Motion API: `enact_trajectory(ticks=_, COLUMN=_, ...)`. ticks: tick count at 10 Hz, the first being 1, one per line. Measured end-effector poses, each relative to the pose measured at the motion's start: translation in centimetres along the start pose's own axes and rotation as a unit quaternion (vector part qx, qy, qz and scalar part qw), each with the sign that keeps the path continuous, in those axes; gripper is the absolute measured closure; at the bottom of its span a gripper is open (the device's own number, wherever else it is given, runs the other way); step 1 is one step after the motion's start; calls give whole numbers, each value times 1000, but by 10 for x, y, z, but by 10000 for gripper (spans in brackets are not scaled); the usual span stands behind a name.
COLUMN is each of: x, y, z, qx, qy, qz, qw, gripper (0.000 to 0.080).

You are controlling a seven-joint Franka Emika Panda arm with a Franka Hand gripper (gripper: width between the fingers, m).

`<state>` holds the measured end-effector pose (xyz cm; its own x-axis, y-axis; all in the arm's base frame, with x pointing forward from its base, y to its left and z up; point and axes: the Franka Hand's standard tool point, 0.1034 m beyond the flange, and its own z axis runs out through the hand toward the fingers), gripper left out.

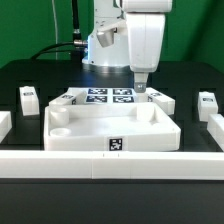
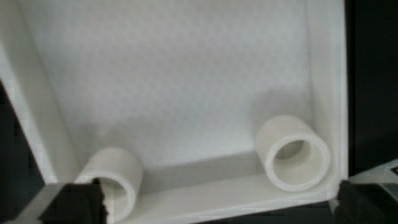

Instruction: Assemble desk

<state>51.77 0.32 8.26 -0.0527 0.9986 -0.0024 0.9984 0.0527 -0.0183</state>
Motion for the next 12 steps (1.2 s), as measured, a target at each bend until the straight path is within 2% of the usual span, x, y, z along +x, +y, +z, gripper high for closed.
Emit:
enact_trajectory(ticks=1, x=-9, y=-5, z=4, qx=-5, qy=1, qz=-79, qw=997, gripper=150)
enact_trajectory(ticks=2, x=-21, y=-16, z=12, qx=-3, qy=2, qz=-122, qw=992, gripper=150)
enact_trajectory(ticks=5, x=-40, y=-39, z=35, qx=11, qy=9, qz=-122, qw=992, gripper=150)
enact_trajectory(ticks=9, x=-42, y=-55, z=72, qx=35, qy=22, qz=-112, qw=993, gripper=150)
enact_trajectory(ticks=11, x=-46, y=-56, z=75, qx=38, qy=23, qz=-106, qw=993, gripper=150)
enact_trajectory(ticks=12, x=-46, y=-54, z=73, qx=37, qy=22, qz=-103, qw=994, gripper=251)
